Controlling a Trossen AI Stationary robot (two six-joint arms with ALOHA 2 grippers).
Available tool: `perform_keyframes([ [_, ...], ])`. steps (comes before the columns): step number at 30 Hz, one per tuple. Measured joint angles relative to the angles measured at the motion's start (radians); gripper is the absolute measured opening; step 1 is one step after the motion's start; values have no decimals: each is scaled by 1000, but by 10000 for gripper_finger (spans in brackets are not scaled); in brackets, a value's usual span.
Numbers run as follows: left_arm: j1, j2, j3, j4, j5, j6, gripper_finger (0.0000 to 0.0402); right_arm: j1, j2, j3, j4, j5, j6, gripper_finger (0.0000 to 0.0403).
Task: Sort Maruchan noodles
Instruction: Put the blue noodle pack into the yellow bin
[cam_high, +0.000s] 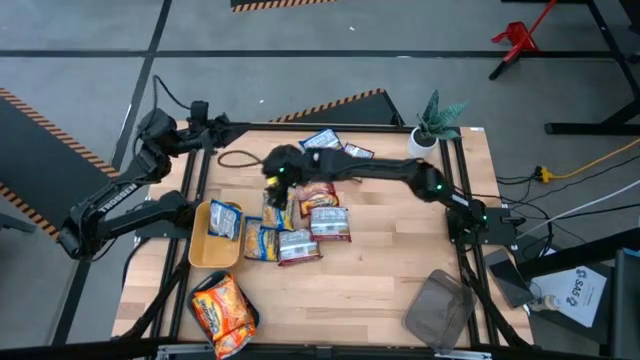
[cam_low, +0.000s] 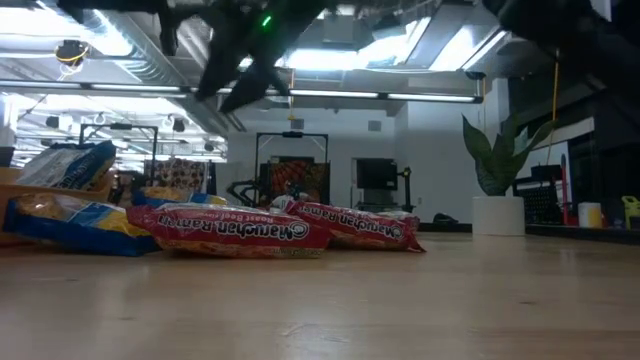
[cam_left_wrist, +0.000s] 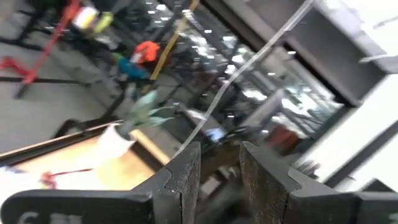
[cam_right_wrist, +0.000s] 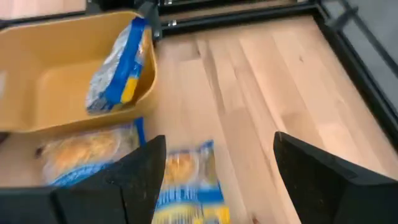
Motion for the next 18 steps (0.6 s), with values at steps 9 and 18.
perform_keyframes([
  [9, -21, 193, 0, -163, -18, 10, 110, -45, -57, -9, -459, 82, 31, 280],
  [18, 11, 484, 1, -19, -99, 26, 110, -285, -95, -7, -513, 52, 69, 280],
])
